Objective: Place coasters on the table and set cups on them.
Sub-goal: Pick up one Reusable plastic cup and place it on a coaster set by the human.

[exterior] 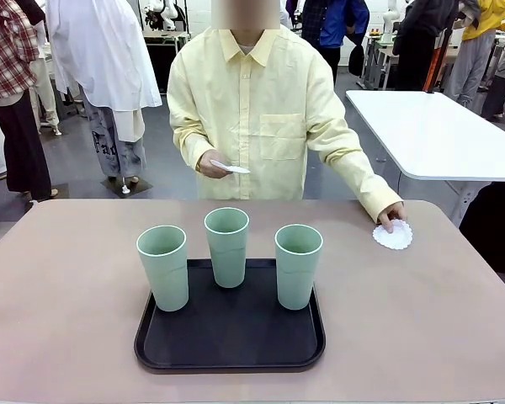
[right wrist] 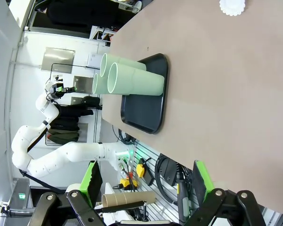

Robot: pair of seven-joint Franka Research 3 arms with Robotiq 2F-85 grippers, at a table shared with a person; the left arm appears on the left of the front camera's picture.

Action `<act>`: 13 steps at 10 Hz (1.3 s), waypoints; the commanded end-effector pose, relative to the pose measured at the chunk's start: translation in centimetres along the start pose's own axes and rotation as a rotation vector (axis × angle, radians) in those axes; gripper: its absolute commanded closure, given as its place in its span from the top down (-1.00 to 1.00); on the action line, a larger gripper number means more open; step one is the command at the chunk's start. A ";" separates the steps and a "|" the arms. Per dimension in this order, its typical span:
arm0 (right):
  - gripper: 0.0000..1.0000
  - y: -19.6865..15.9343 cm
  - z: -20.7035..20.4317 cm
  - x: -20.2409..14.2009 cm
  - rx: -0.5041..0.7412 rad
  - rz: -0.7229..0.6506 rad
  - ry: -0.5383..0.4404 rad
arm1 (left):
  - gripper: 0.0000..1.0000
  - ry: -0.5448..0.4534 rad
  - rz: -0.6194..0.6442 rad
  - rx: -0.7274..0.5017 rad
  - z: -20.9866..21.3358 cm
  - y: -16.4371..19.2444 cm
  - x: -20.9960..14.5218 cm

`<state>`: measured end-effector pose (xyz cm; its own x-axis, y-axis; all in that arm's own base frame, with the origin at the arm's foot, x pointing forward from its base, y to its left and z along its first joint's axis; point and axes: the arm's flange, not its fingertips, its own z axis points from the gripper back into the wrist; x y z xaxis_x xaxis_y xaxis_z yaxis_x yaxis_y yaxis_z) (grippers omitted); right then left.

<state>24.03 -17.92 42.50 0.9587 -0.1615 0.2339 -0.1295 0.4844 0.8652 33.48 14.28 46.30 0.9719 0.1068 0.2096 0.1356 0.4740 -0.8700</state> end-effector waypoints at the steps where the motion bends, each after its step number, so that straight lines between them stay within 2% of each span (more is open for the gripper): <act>1: 1.00 -0.1 0.0 0.1 0.020 0.014 -0.008 | 1.00 -0.010 -0.014 -0.018 0.1 0.1 0.1; 12: 1.00 0.0 0.1 0.0 -0.001 -0.001 -0.001 | 1.00 -0.010 -0.014 -0.018 0.1 0.1 0.1; 13: 1.00 2.1 -1.2 1.8 -0.048 0.152 0.069 | 1.00 -0.010 -0.014 -0.018 0.1 0.1 0.1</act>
<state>24.44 -17.34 43.02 0.9577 -0.1205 0.2614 -0.1673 0.5056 0.8464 33.49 14.28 46.30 0.9720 0.1066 0.2096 0.1357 0.4739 -0.8701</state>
